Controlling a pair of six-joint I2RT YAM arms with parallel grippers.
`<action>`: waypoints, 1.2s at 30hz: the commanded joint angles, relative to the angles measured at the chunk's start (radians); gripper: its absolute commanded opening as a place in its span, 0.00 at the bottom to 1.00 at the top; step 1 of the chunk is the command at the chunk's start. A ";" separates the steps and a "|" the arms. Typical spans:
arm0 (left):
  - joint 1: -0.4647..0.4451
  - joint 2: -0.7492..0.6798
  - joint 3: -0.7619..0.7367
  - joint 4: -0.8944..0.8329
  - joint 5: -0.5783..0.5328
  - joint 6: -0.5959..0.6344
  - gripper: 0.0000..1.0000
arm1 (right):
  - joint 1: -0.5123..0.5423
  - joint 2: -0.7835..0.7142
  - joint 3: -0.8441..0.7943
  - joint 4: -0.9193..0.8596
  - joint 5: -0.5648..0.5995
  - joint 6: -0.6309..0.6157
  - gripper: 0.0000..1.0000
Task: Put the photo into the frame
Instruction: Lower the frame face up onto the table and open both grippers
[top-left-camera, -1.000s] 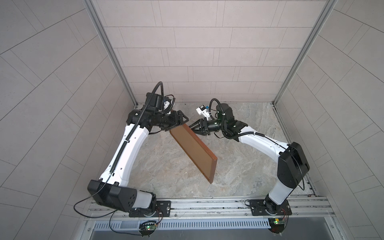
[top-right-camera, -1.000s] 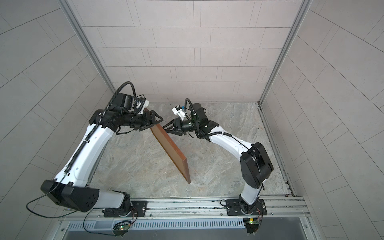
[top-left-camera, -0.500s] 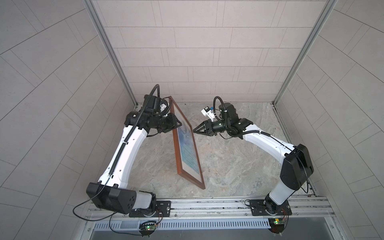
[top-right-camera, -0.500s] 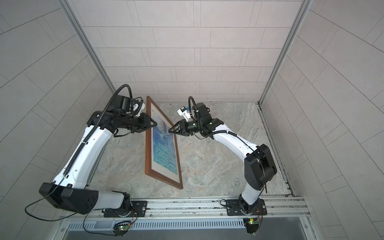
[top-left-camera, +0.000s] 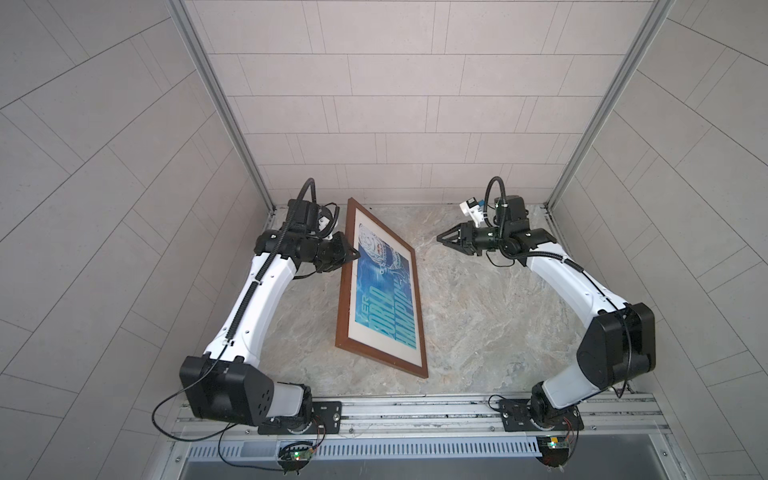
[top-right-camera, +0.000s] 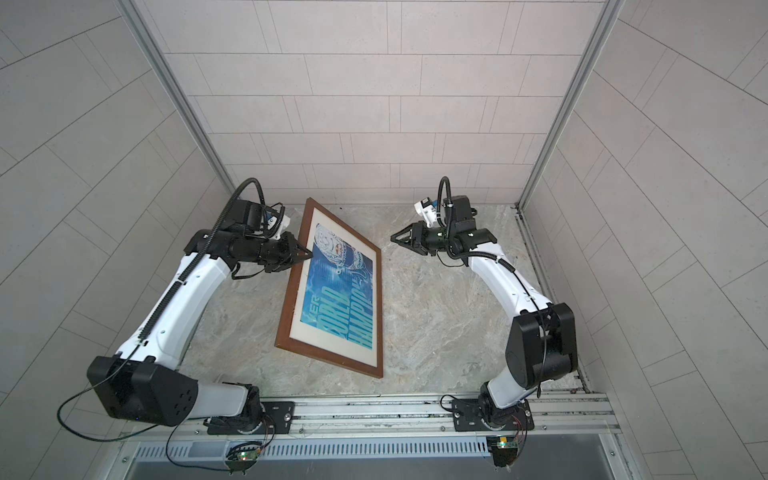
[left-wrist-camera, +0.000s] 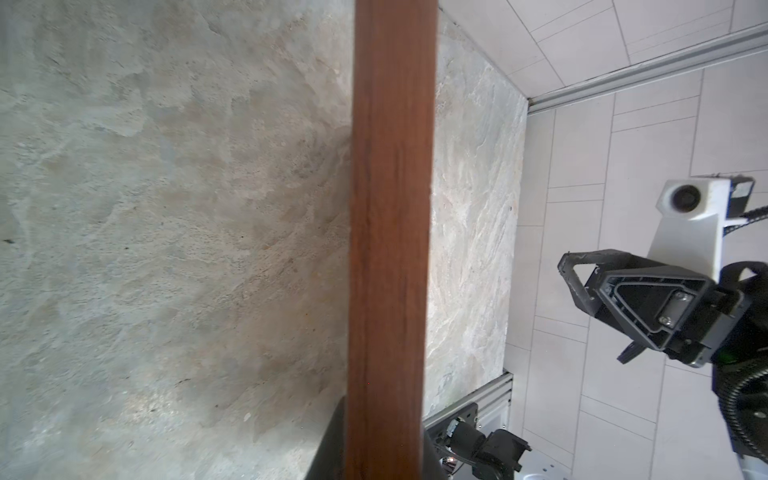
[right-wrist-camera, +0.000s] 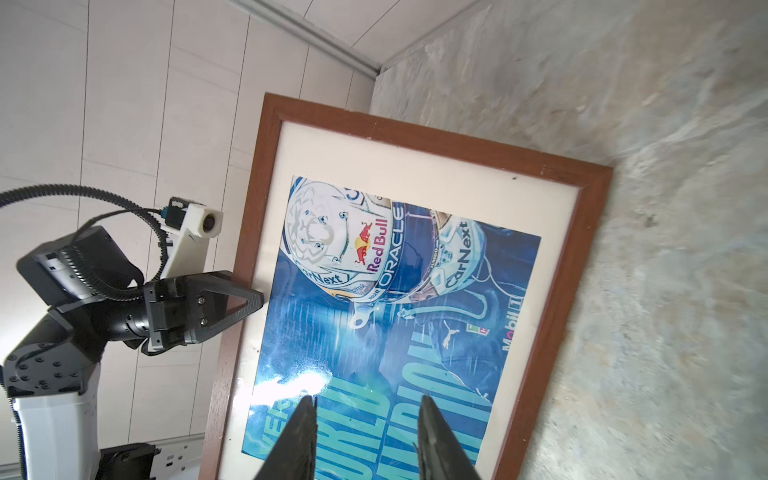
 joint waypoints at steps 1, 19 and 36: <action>0.004 -0.027 -0.059 0.310 0.157 -0.153 0.00 | -0.048 -0.050 -0.044 -0.020 -0.016 -0.017 0.36; -0.112 0.307 -0.307 1.148 0.176 -0.418 0.00 | -0.163 -0.265 -0.295 -0.089 0.338 -0.181 0.48; -0.090 0.591 -0.273 0.853 0.026 -0.048 0.05 | -0.157 -0.266 -0.321 -0.033 0.483 -0.253 0.85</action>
